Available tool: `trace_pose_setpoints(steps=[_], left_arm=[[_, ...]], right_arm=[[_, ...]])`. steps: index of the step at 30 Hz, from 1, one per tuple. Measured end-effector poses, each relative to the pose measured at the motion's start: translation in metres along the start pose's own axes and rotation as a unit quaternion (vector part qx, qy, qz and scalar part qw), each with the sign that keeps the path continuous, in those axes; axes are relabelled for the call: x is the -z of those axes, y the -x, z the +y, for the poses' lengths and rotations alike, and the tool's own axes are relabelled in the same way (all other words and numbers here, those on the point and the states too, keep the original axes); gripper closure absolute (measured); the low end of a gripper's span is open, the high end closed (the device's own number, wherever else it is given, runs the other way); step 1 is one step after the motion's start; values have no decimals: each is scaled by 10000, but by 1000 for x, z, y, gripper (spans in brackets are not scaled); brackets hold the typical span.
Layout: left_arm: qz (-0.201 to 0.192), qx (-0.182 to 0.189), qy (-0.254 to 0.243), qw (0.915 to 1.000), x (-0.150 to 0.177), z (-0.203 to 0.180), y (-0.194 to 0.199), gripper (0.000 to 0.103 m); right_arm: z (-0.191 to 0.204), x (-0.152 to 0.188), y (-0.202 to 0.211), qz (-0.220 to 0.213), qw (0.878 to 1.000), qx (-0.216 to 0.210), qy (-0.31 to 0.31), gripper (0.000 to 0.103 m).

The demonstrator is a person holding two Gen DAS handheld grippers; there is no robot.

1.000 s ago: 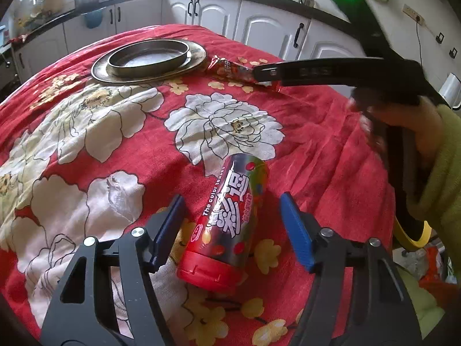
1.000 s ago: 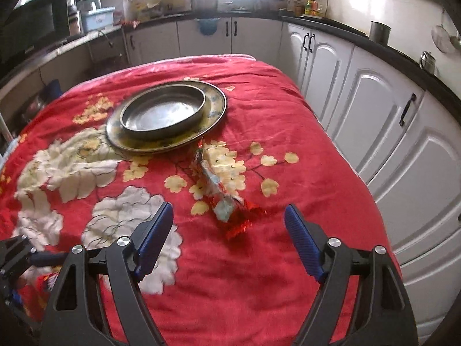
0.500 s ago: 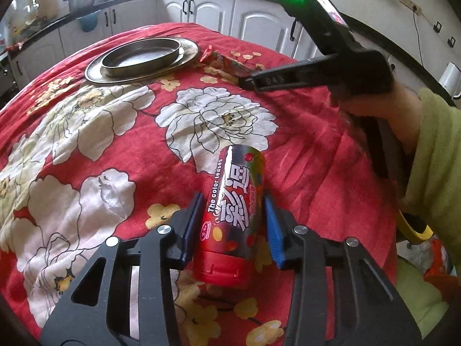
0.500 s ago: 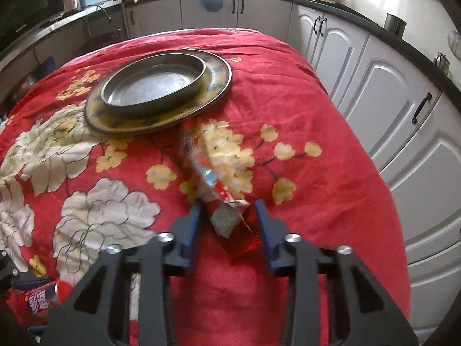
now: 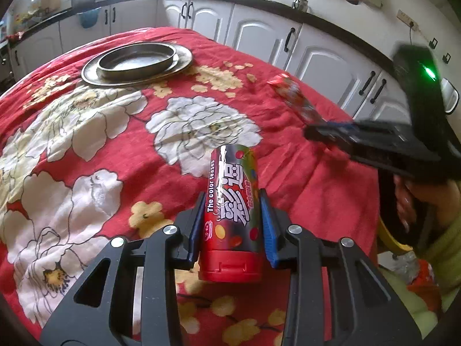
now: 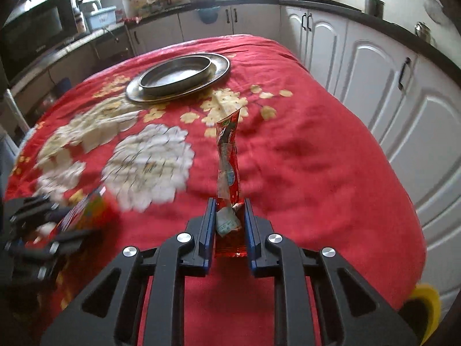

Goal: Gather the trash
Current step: 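Carry the red candy tube and red wrapper over the bin with both tools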

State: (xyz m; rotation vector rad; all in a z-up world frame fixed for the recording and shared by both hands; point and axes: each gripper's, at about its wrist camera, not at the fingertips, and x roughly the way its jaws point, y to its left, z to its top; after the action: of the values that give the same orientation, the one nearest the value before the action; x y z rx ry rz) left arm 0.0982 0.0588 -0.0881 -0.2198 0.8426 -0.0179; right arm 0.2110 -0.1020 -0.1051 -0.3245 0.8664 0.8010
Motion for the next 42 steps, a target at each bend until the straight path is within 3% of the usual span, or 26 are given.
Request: trace_pose_setpoints(steps=[10,26,42], left_arm=[[-260,169,-316,9990,-16,-40,13,76],[-632,715,-927,9911,-45,-128,20,76],[-333,1374,-1418,9797,-49,-216,-16,76]], right_arm=[[-25,57,77,-248,9982,45,-549,85],[-61,96,151,-741,9899,494,-1101,85],[-125,162,197,-866,9661,1023,-2209,85]])
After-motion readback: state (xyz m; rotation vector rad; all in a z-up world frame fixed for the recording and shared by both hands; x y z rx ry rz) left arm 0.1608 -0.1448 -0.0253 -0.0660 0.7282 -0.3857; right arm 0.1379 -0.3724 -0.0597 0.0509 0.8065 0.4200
